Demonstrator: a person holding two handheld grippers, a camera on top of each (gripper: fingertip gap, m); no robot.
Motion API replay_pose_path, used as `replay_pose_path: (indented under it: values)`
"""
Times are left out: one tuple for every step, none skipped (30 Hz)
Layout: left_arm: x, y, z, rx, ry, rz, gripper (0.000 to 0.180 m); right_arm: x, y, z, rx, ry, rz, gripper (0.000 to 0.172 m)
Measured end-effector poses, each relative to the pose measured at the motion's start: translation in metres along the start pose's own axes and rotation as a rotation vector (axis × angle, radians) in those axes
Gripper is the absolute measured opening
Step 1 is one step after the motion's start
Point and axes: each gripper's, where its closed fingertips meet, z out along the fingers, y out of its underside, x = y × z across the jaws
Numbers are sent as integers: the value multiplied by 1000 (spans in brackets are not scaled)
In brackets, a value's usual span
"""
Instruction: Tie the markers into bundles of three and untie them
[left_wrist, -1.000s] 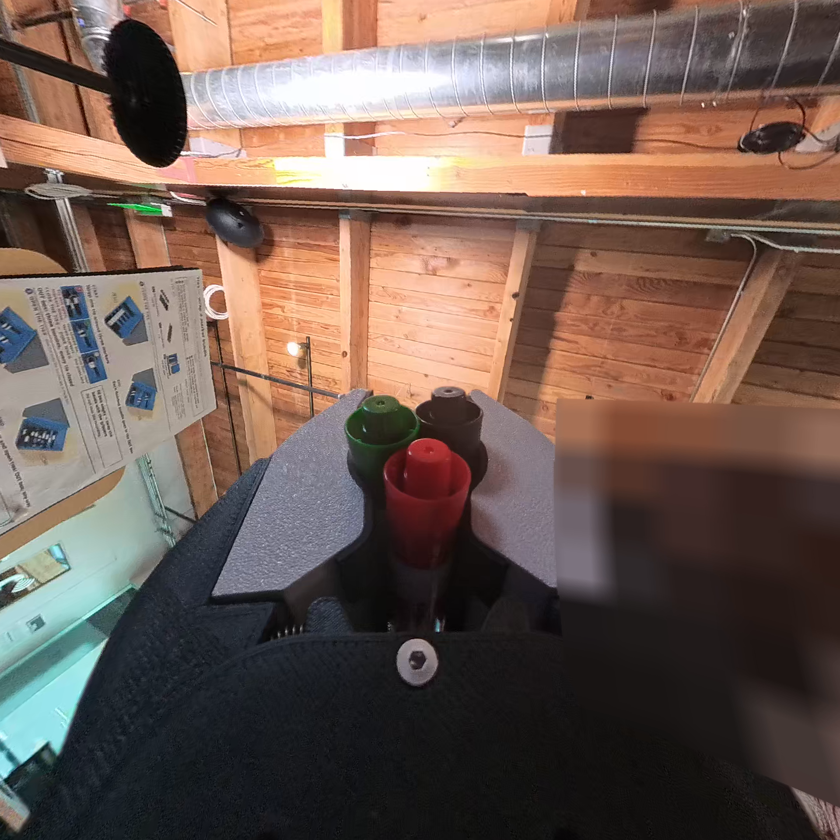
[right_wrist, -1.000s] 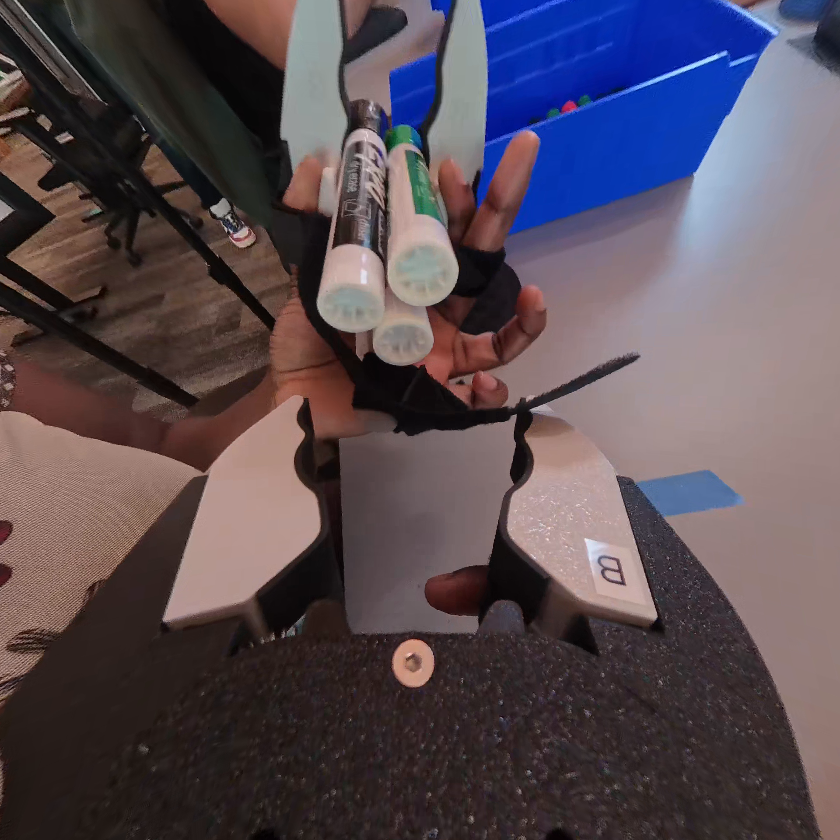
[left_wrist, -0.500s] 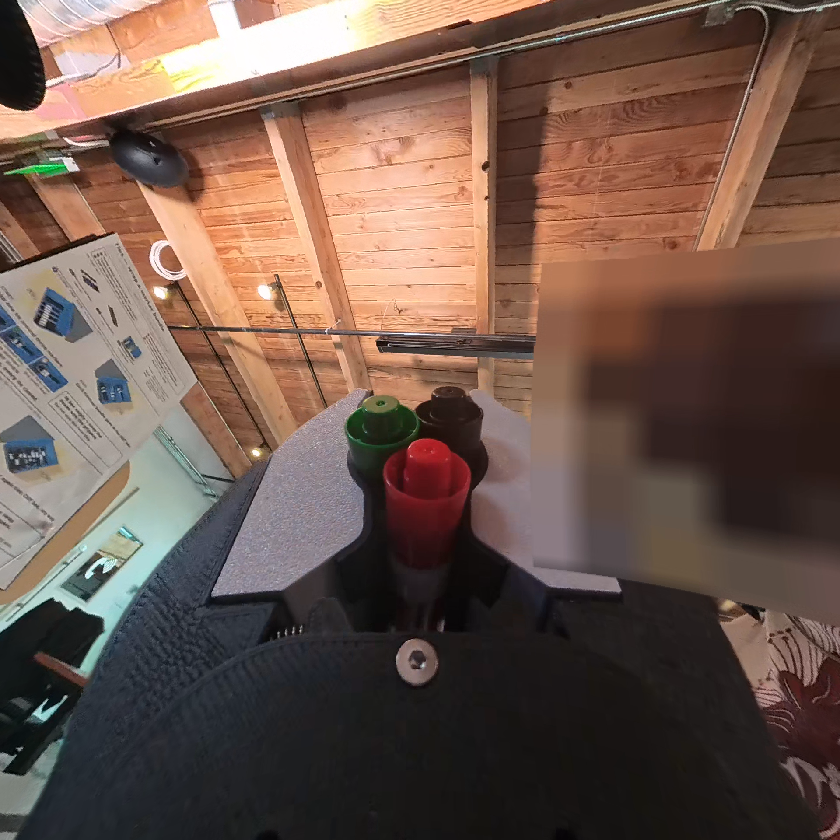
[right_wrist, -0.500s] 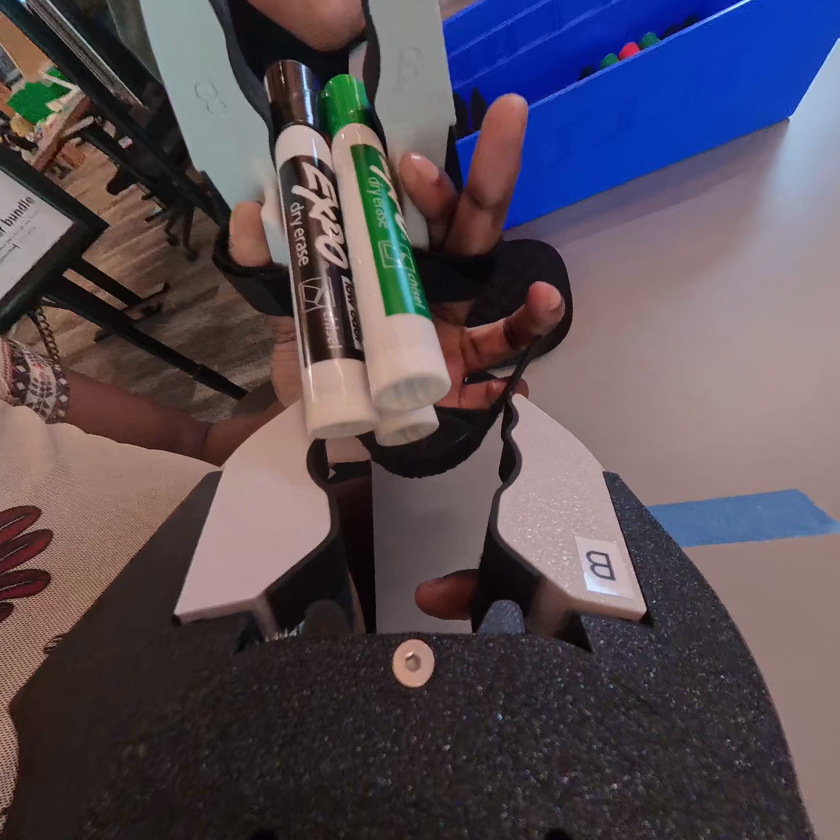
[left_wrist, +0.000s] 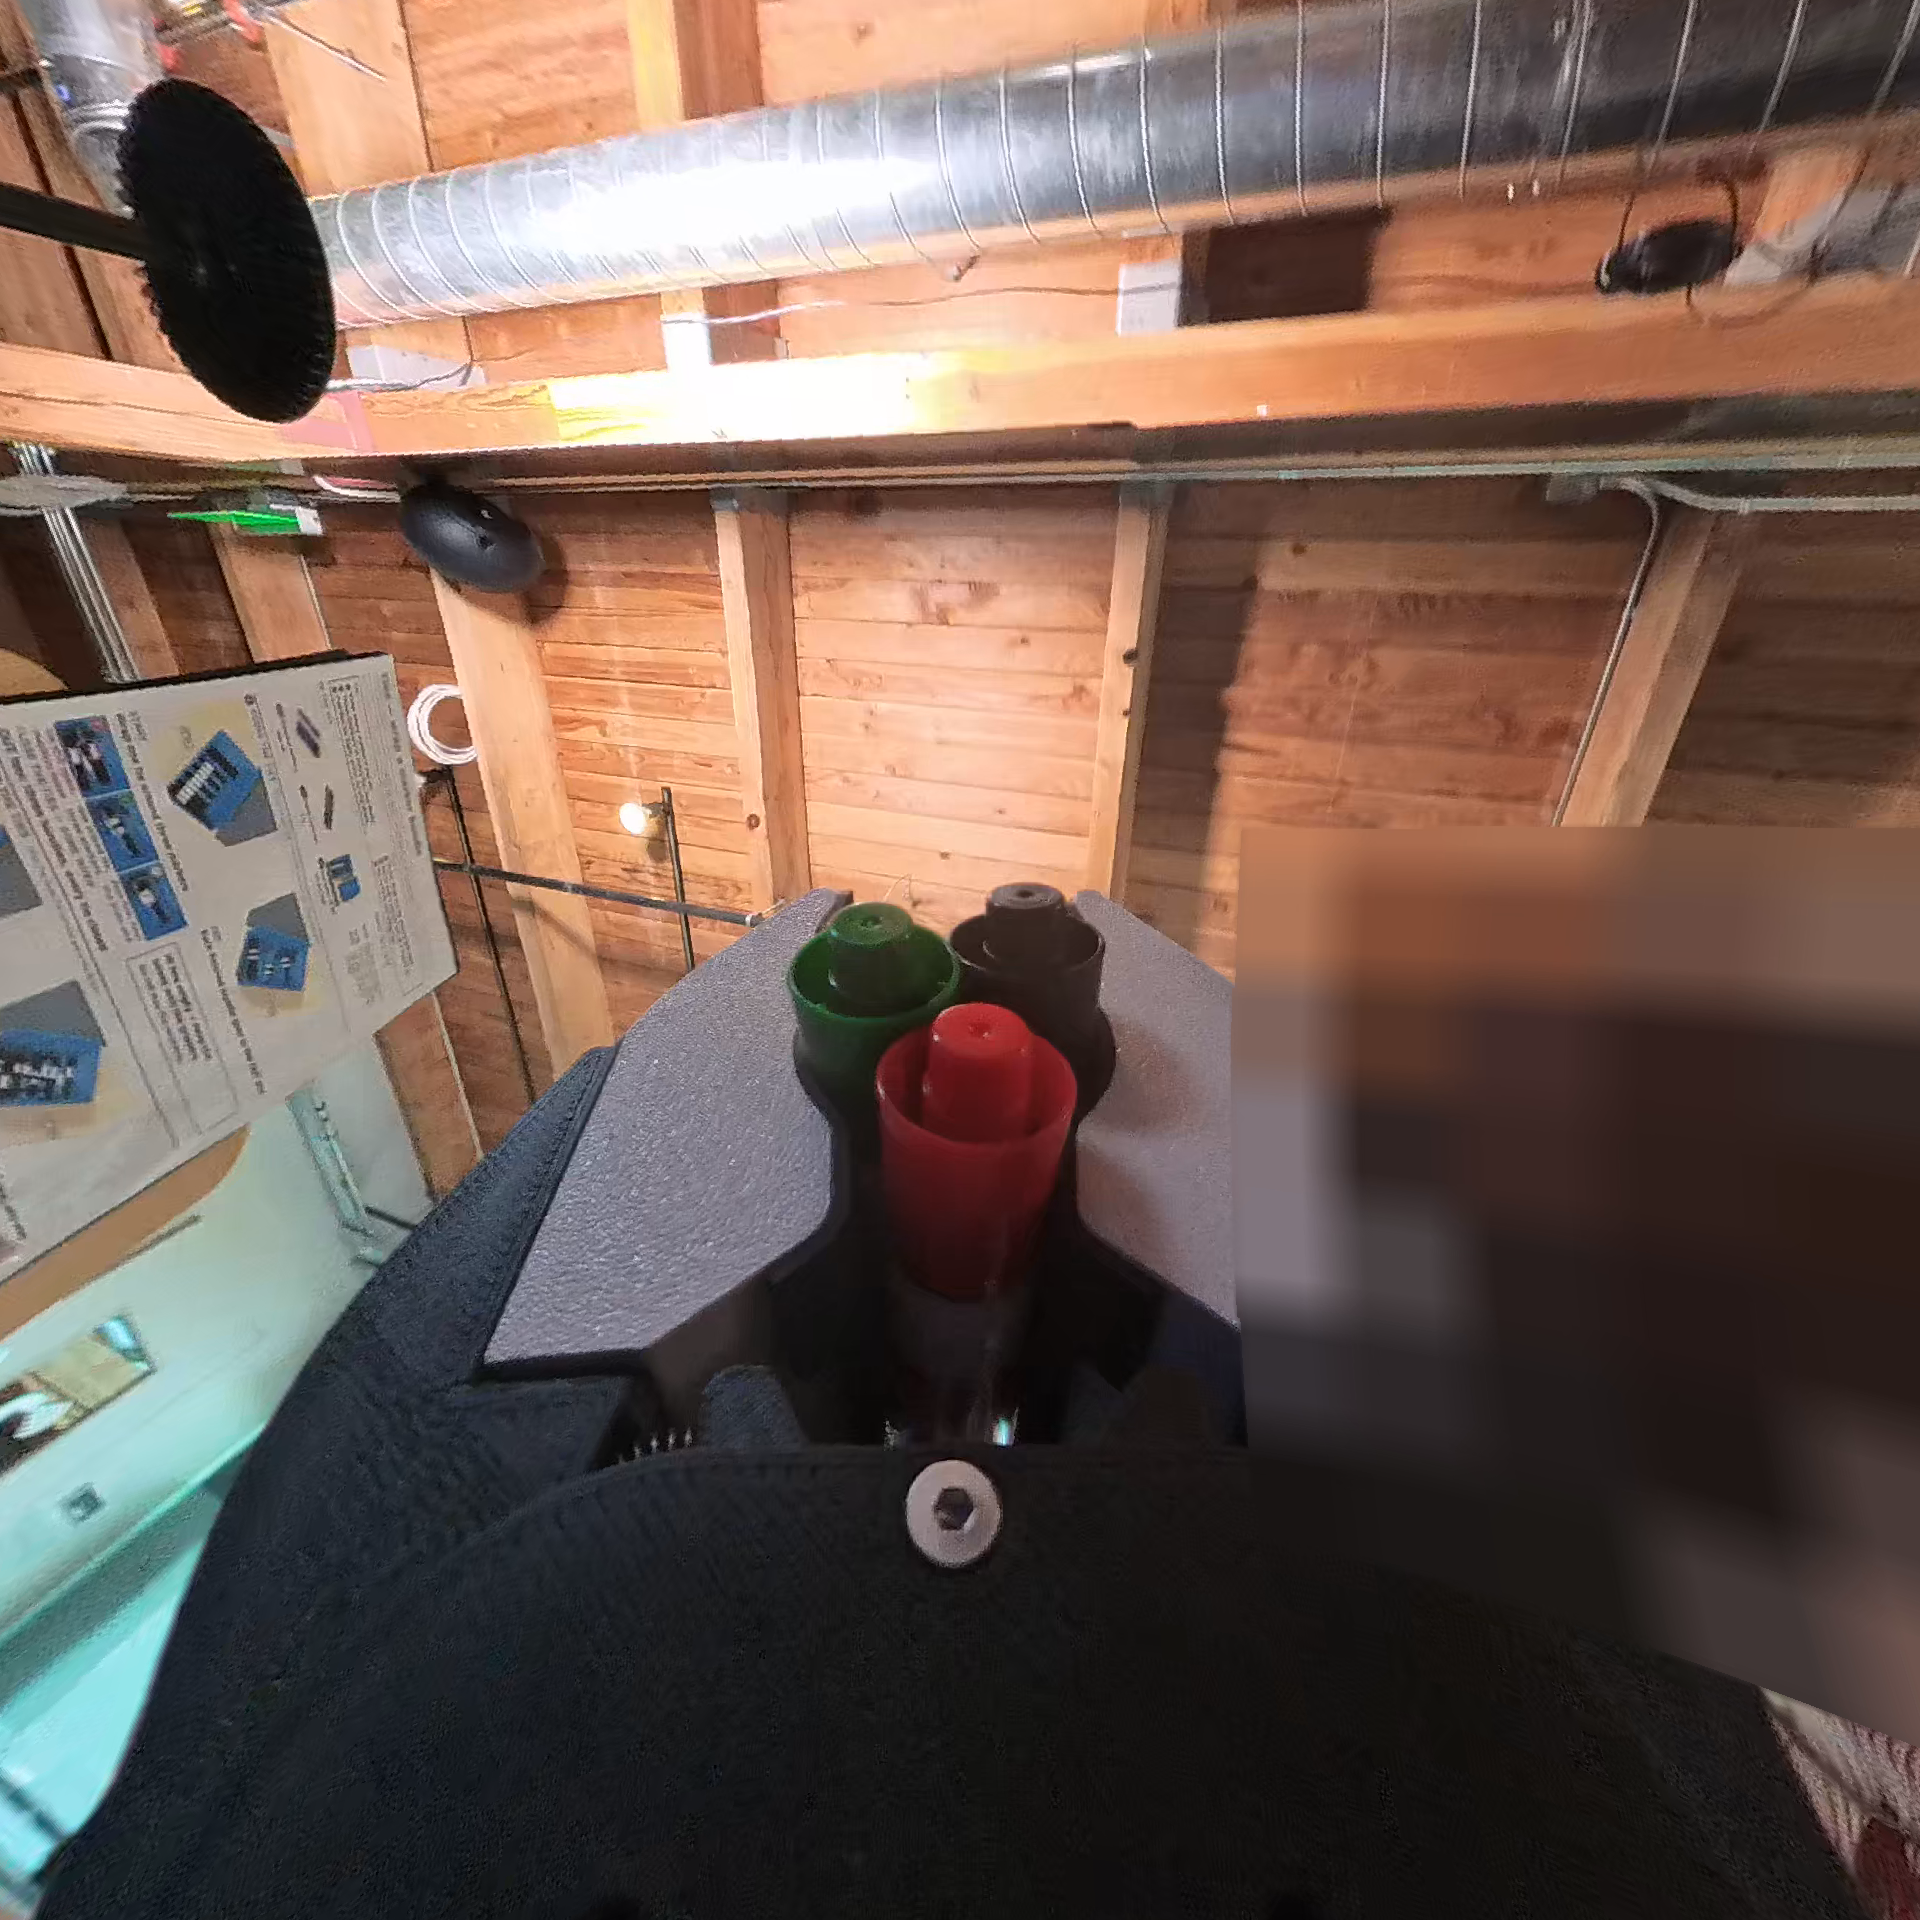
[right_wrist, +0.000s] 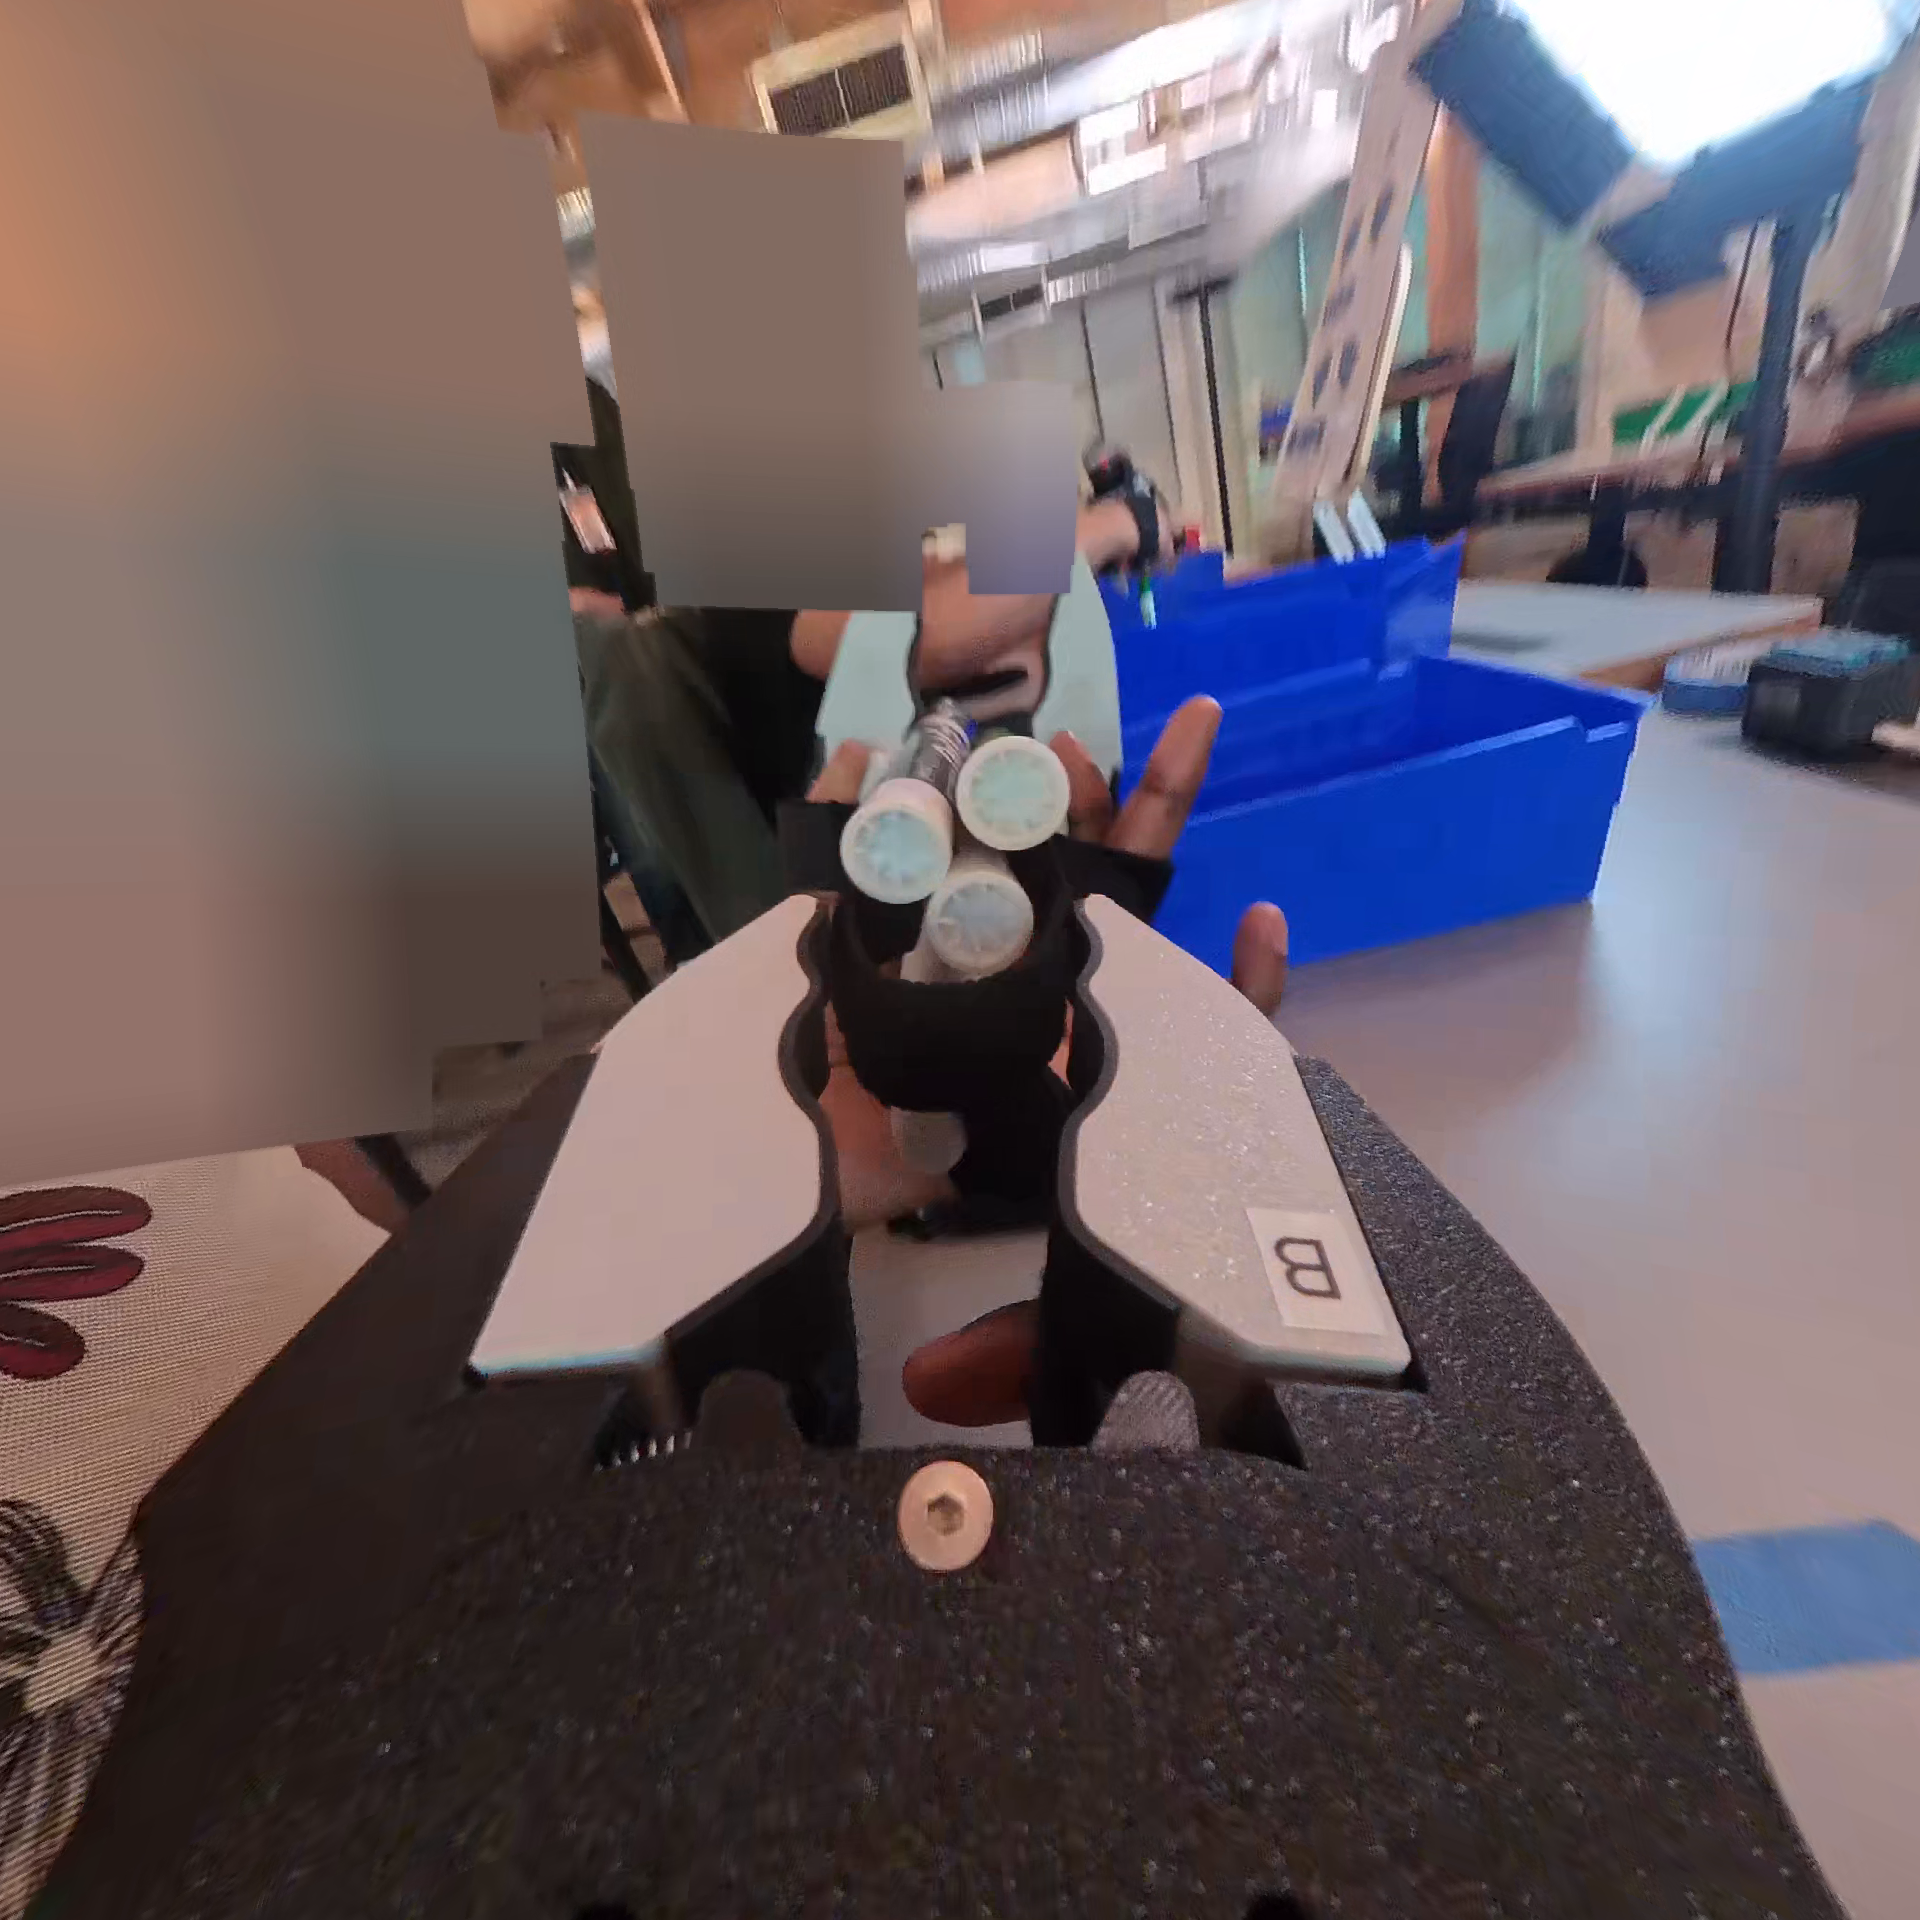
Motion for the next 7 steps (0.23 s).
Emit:
replay_pose_path:
  values:
    - [-2,0,0,16,-5,-25,39,-2,-1,0,40,-3,-11,40]
    - [-3,1,-1,24,-11,-37,39,-2,0,0,57,9,-15,39]
    - [-4,3,0,18,-14,-39,39,-1,2,1,67,21,-13,39]
    - [-5,5,0,19,-18,-45,39,-1,4,2,74,22,-10,40]
    - [-6,5,0,26,-21,-56,39,0,7,4,66,24,-6,42]
    - [-5,6,1,19,-18,-55,40,2,11,4,37,35,-4,47]
    - [-4,8,1,-1,-15,-28,39,5,15,4,-6,48,-7,57]
